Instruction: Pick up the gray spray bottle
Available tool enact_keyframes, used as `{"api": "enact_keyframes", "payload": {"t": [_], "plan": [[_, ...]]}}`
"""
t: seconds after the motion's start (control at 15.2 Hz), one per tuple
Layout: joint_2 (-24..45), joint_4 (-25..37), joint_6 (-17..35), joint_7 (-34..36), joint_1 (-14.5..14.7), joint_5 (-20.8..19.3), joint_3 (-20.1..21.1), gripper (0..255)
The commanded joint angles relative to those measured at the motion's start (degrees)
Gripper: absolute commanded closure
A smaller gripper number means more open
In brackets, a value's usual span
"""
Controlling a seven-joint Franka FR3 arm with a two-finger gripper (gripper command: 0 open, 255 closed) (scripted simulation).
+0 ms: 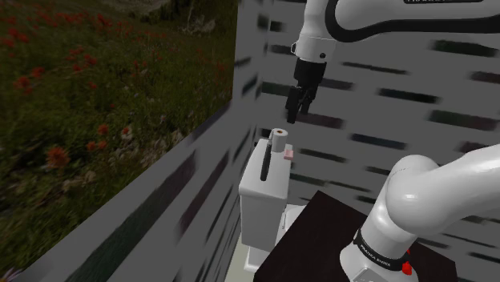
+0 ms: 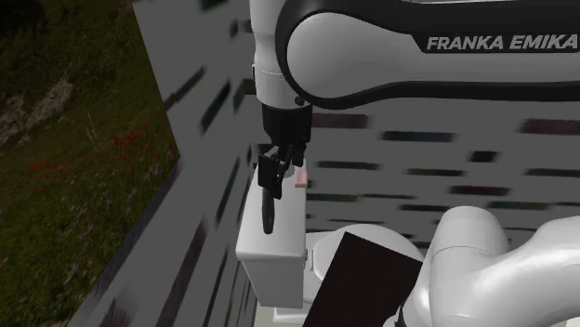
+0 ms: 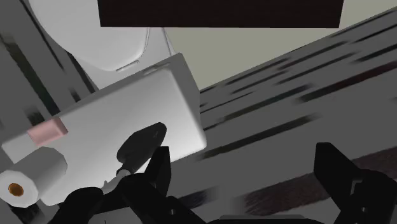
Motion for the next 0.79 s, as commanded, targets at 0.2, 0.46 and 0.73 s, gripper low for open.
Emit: {"api": "enact_keyframes", "payload": {"t": [0.2,0.46,0.73], "plan": [[8.1,3.1,2.2,3.8,-2.3,1.2,-0.7,0],[18.5,7.6,4.3,8.5,-4.9,2.9,-2.1,0],[28.3,12.3,5.7,12.7,-7.1,5.0,-3.9,0]]}}
